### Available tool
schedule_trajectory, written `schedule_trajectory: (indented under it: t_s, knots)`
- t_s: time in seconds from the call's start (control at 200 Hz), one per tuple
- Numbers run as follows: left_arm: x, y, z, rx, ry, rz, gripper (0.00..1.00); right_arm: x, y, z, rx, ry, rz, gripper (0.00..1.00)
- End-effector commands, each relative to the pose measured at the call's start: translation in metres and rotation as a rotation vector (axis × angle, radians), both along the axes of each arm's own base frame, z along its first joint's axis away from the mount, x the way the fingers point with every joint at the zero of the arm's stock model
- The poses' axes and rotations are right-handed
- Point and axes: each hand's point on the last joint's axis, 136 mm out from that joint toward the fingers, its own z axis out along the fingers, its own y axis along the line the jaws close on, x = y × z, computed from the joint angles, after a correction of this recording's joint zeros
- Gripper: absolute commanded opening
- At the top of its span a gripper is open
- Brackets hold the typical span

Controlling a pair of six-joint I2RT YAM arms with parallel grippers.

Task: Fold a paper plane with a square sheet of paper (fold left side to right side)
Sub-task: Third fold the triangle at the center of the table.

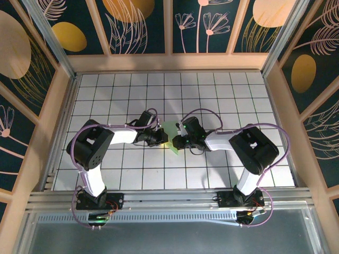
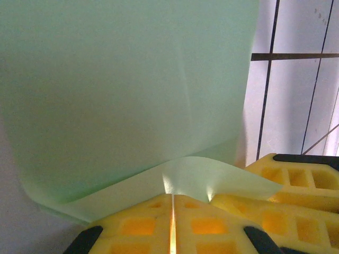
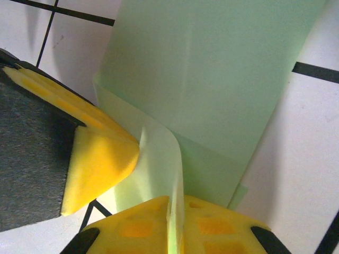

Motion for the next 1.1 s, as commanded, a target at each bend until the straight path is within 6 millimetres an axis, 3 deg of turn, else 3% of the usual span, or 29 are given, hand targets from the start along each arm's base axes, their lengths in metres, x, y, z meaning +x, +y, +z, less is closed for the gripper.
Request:
schedule_trajectory:
  t_s: [0.0, 0.17, 0.305, 0.505, 0.611, 0.801, 0.891, 1.096]
  knots:
    - [-0.010, 0.013, -0.029, 0.079, 0.039, 0.013, 0.09, -0.005, -0.016, -0.018, -0.084, 0.063, -0.028, 0.17]
    - [-0.016, 0.023, -0.040, 0.127, 0.068, 0.028, 0.06, 0.014, -0.012, 0.015, -0.019, 0.025, -0.065, 0.26]
    - [-0.022, 0.028, -0.044, 0.145, 0.080, 0.033, 0.06, 0.027, -0.021, 0.037, 0.004, 0.004, -0.107, 0.36]
    - [-0.023, 0.029, -0.045, 0.145, 0.082, 0.039, 0.05, 0.019, -0.033, 0.061, 0.051, 0.034, -0.117, 0.44]
    - [-0.021, 0.028, -0.044, 0.143, 0.079, 0.042, 0.05, 0.000, -0.024, 0.067, 0.114, 0.101, -0.064, 0.29]
    - [-0.021, 0.029, -0.044, 0.144, 0.078, 0.046, 0.05, -0.040, -0.003, 0.054, 0.188, 0.239, 0.018, 0.05]
    - [-0.021, 0.029, -0.044, 0.143, 0.076, 0.047, 0.05, -0.049, 0.003, 0.043, 0.169, 0.268, 0.032, 0.02]
    - [-0.022, 0.029, -0.045, 0.143, 0.078, 0.047, 0.05, -0.047, 0.004, 0.026, 0.131, 0.289, 0.007, 0.00]
